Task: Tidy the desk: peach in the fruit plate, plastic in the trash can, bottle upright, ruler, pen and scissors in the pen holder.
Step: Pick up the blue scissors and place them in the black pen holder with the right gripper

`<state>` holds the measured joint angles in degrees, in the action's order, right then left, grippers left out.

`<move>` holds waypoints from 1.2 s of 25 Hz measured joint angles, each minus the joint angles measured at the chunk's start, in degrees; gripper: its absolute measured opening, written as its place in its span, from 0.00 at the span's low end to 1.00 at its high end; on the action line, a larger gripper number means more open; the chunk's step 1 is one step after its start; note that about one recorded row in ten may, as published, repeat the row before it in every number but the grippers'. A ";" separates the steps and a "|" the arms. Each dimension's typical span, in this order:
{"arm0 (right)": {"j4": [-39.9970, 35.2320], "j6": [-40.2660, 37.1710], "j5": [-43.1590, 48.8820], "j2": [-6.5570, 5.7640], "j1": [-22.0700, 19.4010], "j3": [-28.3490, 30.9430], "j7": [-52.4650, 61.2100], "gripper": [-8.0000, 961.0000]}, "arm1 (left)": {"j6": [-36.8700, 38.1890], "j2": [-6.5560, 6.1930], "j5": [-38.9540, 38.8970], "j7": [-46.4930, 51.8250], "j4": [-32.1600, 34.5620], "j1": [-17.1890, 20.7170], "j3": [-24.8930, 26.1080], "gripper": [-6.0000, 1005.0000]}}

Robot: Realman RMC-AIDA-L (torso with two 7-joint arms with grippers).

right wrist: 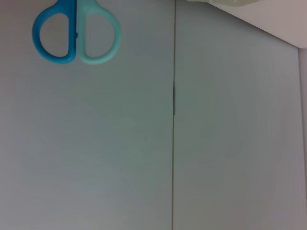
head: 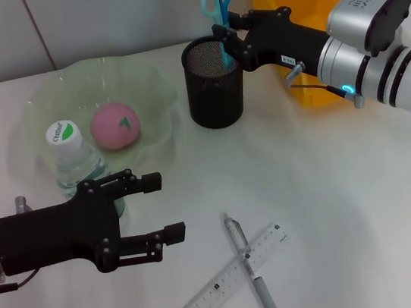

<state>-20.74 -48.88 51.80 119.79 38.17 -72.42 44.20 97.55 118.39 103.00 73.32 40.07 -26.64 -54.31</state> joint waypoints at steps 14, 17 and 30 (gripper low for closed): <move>0.09 -0.16 -0.22 0.00 -0.30 0.08 0.00 0.25 | 0.07 0.08 -0.01 0.11 0.00 0.01 0.00 0.81; 0.01 -0.16 -0.22 0.00 -0.29 0.10 0.00 0.25 | 0.15 0.09 -0.05 0.12 0.00 0.01 0.00 0.81; -0.40 -0.25 -0.22 -0.03 0.13 -0.14 0.00 0.27 | 0.11 0.00 -0.08 0.28 0.00 -0.22 0.00 0.81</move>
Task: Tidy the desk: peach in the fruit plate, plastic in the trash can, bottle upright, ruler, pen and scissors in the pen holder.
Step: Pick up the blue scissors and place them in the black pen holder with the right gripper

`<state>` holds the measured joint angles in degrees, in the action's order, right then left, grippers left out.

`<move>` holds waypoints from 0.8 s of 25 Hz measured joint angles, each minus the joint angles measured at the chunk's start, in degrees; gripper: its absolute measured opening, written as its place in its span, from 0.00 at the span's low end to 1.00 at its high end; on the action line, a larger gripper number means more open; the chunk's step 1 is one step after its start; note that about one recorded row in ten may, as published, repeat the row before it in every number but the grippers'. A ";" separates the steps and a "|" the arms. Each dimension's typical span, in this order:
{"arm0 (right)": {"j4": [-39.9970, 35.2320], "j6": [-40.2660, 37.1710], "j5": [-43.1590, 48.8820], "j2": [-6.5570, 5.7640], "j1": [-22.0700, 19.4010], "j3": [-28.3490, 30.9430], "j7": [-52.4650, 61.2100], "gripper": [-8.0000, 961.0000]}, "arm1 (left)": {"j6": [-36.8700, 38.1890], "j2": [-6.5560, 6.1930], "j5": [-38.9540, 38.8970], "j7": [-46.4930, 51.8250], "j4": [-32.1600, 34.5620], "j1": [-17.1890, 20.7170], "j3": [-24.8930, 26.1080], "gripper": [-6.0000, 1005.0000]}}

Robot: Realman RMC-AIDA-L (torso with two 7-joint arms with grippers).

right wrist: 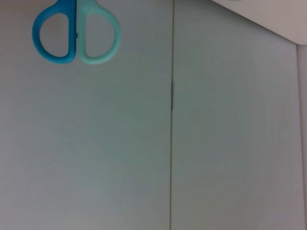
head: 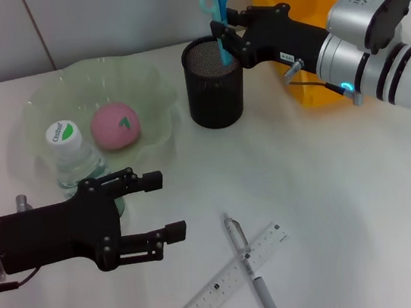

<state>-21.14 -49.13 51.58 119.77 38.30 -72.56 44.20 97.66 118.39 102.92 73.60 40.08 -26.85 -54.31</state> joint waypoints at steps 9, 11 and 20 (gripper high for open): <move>0.22 0.11 0.00 -0.06 0.22 -0.38 0.00 0.29 | -0.11 0.00 0.00 0.05 0.00 -0.20 0.38 0.81; 0.30 0.22 0.06 -0.07 0.22 -0.39 0.00 0.29 | -0.11 0.00 0.00 0.05 0.00 -0.23 0.45 0.81; 0.40 0.02 0.37 -0.14 -0.22 -1.03 0.00 0.31 | -0.11 -0.07 -0.67 0.06 0.00 -0.31 0.53 0.81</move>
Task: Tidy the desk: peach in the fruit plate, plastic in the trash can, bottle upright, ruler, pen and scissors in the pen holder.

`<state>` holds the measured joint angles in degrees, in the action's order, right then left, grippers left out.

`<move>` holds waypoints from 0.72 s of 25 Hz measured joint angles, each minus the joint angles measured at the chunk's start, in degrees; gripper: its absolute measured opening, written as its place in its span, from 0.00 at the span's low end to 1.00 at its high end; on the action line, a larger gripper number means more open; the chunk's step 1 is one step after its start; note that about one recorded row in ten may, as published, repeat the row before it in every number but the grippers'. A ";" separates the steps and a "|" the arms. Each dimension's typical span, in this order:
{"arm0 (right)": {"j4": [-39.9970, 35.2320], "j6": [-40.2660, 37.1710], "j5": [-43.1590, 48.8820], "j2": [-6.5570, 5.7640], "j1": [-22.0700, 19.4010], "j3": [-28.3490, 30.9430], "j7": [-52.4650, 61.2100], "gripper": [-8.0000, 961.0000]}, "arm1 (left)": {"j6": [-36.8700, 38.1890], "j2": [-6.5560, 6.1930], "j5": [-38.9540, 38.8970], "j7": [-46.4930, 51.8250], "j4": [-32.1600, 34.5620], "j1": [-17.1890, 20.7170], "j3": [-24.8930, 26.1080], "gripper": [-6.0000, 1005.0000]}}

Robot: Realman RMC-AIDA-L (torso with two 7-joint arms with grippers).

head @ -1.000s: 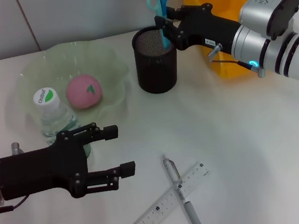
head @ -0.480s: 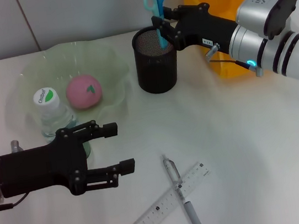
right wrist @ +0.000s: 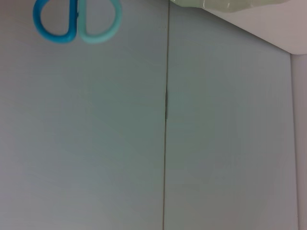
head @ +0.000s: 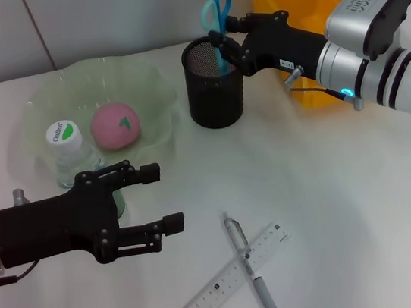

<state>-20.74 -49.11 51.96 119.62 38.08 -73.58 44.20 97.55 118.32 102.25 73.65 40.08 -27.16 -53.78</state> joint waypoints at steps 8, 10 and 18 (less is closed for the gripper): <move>-0.11 -0.55 -0.02 -0.01 -0.97 0.03 0.00 0.55 | 0.00 -0.02 -0.12 0.42 0.00 0.02 0.00 0.81; -0.18 -1.51 -0.08 -0.03 -1.24 0.09 0.00 0.59 | 0.00 -0.02 -0.13 0.42 0.00 0.04 0.00 0.81; -0.98 -4.32 -0.30 -0.15 -2.59 0.93 0.00 0.73 | 0.00 0.08 -0.13 0.43 0.00 0.14 0.00 0.81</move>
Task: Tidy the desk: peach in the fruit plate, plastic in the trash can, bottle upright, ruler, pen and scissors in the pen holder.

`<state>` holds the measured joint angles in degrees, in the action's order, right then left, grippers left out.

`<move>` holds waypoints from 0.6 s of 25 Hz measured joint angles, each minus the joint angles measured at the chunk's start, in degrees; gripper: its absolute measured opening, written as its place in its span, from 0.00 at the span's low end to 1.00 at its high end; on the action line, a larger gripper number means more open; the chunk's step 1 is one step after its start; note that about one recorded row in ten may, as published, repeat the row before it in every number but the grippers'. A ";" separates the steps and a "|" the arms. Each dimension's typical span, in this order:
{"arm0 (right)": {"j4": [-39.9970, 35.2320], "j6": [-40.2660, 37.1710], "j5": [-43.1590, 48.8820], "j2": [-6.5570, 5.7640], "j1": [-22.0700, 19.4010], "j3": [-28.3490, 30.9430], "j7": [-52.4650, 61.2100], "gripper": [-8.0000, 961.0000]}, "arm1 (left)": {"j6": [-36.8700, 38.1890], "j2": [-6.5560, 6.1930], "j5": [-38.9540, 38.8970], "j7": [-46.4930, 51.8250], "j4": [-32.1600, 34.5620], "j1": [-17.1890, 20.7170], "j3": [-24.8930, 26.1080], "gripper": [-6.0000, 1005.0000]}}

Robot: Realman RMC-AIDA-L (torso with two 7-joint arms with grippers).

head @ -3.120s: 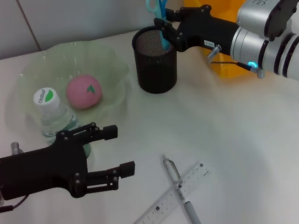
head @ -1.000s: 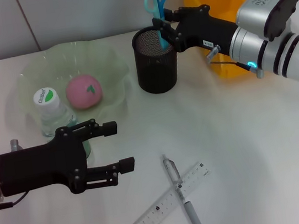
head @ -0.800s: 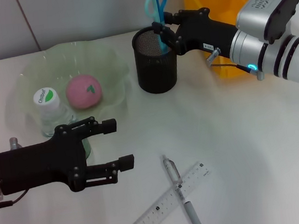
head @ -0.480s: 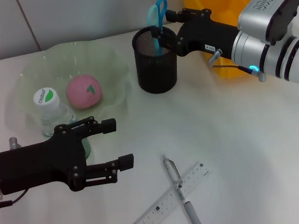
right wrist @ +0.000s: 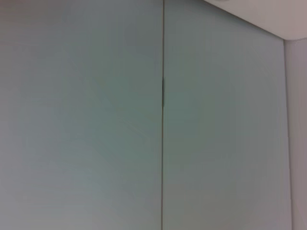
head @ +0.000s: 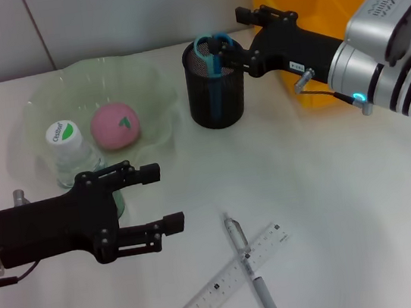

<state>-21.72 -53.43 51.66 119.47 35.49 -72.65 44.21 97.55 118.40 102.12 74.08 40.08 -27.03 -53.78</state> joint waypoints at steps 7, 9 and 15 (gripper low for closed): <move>-0.51 -2.47 -0.09 -0.12 -0.86 1.56 0.37 0.77 | 0.07 0.02 -0.13 0.26 0.00 0.02 0.15 0.81; -0.57 -3.61 -0.11 -0.12 -1.14 2.20 0.42 0.77 | 0.08 -0.05 -0.35 0.28 0.00 0.01 0.17 0.81; -0.64 -9.03 -0.15 -0.12 -2.70 5.37 0.99 0.78 | 0.54 -0.18 -0.69 0.45 0.11 0.00 0.77 0.81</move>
<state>-22.36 -62.46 51.51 119.35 32.79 -67.28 45.20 98.09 118.22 101.43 74.54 40.19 -27.03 -53.02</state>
